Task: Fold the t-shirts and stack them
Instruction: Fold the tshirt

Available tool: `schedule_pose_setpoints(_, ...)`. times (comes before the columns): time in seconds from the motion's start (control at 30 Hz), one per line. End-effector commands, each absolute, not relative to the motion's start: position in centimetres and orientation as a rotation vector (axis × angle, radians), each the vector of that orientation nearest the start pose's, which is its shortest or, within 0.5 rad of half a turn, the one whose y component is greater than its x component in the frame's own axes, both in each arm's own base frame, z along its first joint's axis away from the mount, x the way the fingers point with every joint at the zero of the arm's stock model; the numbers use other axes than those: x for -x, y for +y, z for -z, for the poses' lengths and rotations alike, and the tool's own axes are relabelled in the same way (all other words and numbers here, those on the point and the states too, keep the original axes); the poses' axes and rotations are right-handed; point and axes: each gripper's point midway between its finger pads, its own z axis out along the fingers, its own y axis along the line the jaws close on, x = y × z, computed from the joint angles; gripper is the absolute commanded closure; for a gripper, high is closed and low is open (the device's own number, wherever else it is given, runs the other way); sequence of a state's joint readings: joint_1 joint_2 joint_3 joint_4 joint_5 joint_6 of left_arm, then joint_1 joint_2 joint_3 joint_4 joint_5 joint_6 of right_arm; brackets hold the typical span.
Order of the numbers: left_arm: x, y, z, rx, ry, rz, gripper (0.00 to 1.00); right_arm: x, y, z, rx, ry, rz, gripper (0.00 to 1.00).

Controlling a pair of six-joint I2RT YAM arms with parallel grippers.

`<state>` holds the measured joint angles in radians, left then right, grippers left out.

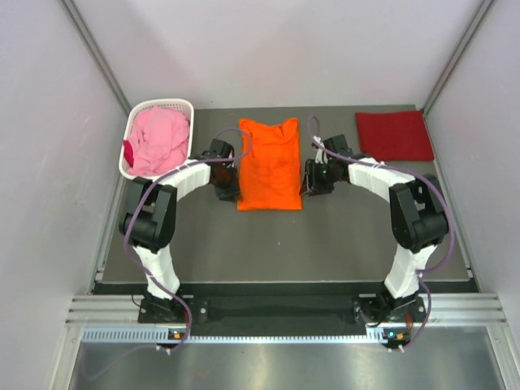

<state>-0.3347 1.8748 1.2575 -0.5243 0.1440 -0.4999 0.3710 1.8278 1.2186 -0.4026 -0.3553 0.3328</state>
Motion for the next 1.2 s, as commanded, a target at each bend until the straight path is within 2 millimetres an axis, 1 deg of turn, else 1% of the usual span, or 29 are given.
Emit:
schedule_pose_setpoints(0.0, -38.1, -18.2, -3.8, 0.179, 2.703, 0.479, 0.66, -36.5, 23.4, -5.5, 0.266, 2.581, -0.772, 0.58)
schedule_pose_setpoints(0.13, -37.6, -17.9, -2.6, 0.176, 2.722, 0.465, 0.67, -35.7, 23.5, -3.9, 0.29, 2.61, -0.771, 0.58)
schedule_pose_setpoints(0.27, -37.0, -18.0, -1.7, 0.178, 2.749, 0.473, 0.7, -35.3, 23.4, -3.4, 0.292, 2.614, -0.761, 0.58)
schedule_pose_setpoints(0.37, -36.8, -18.0, -1.3, 0.174, 2.757, 0.482, 0.73, -35.1, 23.6, -3.3, 0.297, 2.616, -0.757, 0.59)
schedule_pose_setpoints(0.5, -36.5, -18.0, -1.3, 0.174, 2.766, 0.487, 0.79, -34.2, 24.4, -2.8, 0.315, 2.627, -0.772, 0.61)
schedule_pose_setpoints(0.57, -36.5, -18.0, -1.4, 0.169, 2.766, 0.486, 0.83, -33.7, 24.4, -2.3, 0.304, 2.642, -0.764, 0.62)
schedule_pose_setpoints(0.6, -36.3, -18.0, -1.4, 0.168, 2.77, 0.484, 0.89, -33.5, 24.4, -2.2, 0.304, 2.648, -0.761, 0.62)
schedule_pose_setpoints(0.67, -36.2, -17.9, -1.5, 0.164, 2.773, 0.484, 0.98, -32.9, 24.2, -1.9, 0.295, 2.664, -0.745, 0.66)
schedule_pose_setpoints(0.7, -36.0, -17.9, -1.7, 0.166, 2.776, 0.488, 1.0, -32.8, 23.8, -1.8, 0.287, 2.672, -0.72, 0.7)
schedule_pose_setpoints(0.73, -35.7, -18.1, -2.0, 0.164, 2.776, 0.512, 1.0, -32.6, 23.6, -1.8, 0.287, 2.676, -0.708, 0.83)
schedule_pose_setpoints(0.77, -35.3, -18.3, -2.1, 0.164, 2.78, 0.523, 1.0, -32.2, 23.3, -1.8, 0.28, 2.689, -0.694, 0.89)
schedule_pose_setpoints(0.8, -34.8, -18.4, -2.5, 0.178, 2.777, 0.538, 1.0, -31.9, 22.8, -2.2, 0.275, 2.686, -0.661, 0.98)
schedule_pose_setpoints(0.83, -34.3, -18.7, -2.8, 0.177, 2.777, 0.55, 1.0, -31.6, 22.4, -2.4, 0.272, 2.686, -0.644, 1.0)
schedule_pose_setpoints(0.87, -33.8, -18.8, -2.9, 0.186, 2.779, 0.553, 1.0, -31.0, 21.6, -2.9, 0.264, 2.683, -0.608, 1.0)
schedule_pose_setpoints(0.9, -33.2, -18.8, -3.5, 0.205, 2.776, 0.55, 1.0, -30.5, 21.2, -3.1, 0.263, 2.685, -0.593, 1.0)
schedule_pose_setpoints(0.93, -31.8, -18.8, -3.1, 0.205, 2.798, 0.541, 1.0, -30.0, 20.7, -3.2, 0.266, 2.692, -0.572, 1.0)
schedule_pose_setpoints(0.97, -31.2, -19.0, -3.1, 0.216, 2.804, 0.545, 1.0, -29.4, 20.1, -3.6, 0.264, 2.683, -0.55, 1.0)
schedule_pose_setpoints(1.0, -30.6, -19.3, -3.9, 0.206, 2.789, 0.56, 1.0, -28.8, 19.7, -3.6, 0.263, 2.688, -0.54, 1.0)
schedule_pose_setpoints(1.03, -28.8, -19.6, -3.2, 0.185, 2.82, 0.553, 1.0, -27.6, 19.2, -3.0, 0.261, 2.716, -0.527, 1.0)
schedule_pose_setpoints(1.07, -28.1, -19.9, -3.3, 0.175, 2.822, 0.552, 1.0, -27.1, 19.2, -3.4, 0.269, 2.707, -0.539, 1.0)
schedule_pose_setpoints(1.1, -27.2, -20.2, -3.7, 0.172, 2.815, 0.561, 1.0, -26.5, 18.9, -3.2, 0.267, 2.715, -0.532, 1.0)
schedule_pose_setpoints(1.13, -26.0, -21.0, -3.7, 0.137, 2.825, 0.56, 1.0, -25.8, 18.7, -3.0, 0.253, 2.73, -0.528, 1.0)
schedule_pose_setpoints(1.17, -24.6, -20.7, -3.0, 0.142, 2.848, 0.534, 1.0, -24.6, 18.1, -2.5, 0.245, 2.743, -0.508, 1.0)
